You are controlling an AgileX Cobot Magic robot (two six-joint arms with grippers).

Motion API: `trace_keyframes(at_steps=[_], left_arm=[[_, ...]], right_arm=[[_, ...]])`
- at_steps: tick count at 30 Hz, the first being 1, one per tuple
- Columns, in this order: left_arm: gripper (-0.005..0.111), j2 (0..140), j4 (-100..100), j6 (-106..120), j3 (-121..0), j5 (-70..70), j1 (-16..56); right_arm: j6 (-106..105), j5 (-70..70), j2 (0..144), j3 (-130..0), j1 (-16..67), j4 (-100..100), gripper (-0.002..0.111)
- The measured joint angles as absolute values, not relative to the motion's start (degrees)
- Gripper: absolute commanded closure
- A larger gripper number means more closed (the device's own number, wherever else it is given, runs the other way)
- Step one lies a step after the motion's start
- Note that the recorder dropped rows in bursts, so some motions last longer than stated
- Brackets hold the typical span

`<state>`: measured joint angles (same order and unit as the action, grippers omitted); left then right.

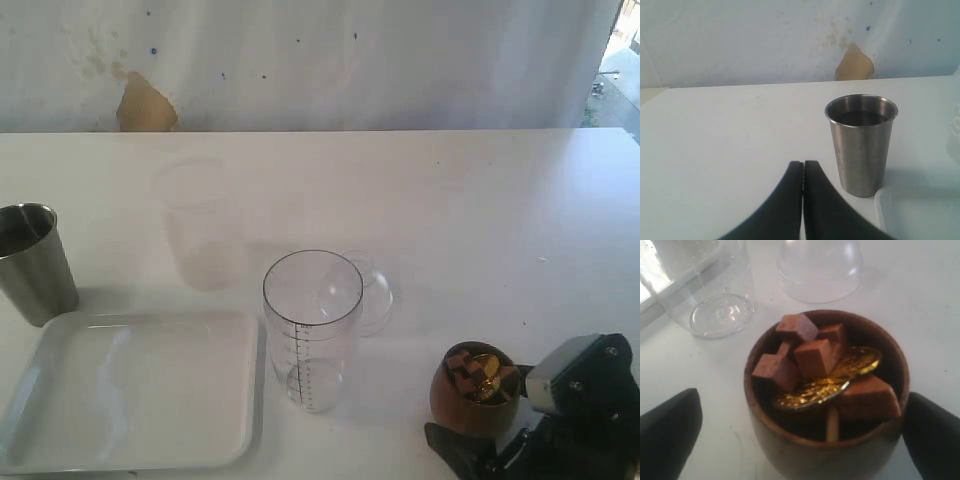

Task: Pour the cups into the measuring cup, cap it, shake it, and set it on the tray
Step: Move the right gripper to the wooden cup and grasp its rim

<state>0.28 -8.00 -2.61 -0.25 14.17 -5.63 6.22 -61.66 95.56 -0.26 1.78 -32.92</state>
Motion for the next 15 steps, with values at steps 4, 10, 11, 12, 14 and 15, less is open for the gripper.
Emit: trace_keyframes(at_steps=[4,10,11,12,14,15], left_arm=[[0.106,0.3,-8.0,-2.6,-0.3,14.2,-5.6],[0.106,0.3,-8.0,-2.6,-0.3,14.2,-5.6],[0.106,0.3,-8.0,-2.6,-0.3,14.2,-5.6],[0.106,0.3,-8.0,-2.6,-0.3,14.2,-5.6],[0.106,0.3,-8.0,-2.6,-0.3,14.2,-5.6],[0.106,0.3,-8.0,-2.6,-0.3,14.2,-5.6]], right_arm=[[5.9,-62.6,99.0,-1.8,1.8,-32.8,0.003],[5.9,-63.5,103.9,-4.5,1.8,-33.0,0.003],[5.9,-63.8,104.6,-4.9,1.8,-33.0,0.003],[5.8,-64.2,105.3,-5.2,1.8,-33.0,0.003],[5.8,-65.1,106.5,-5.7,1.8,-33.1,0.003],[5.8,-65.6,107.0,-6.1,1.8,-33.1,0.003]])
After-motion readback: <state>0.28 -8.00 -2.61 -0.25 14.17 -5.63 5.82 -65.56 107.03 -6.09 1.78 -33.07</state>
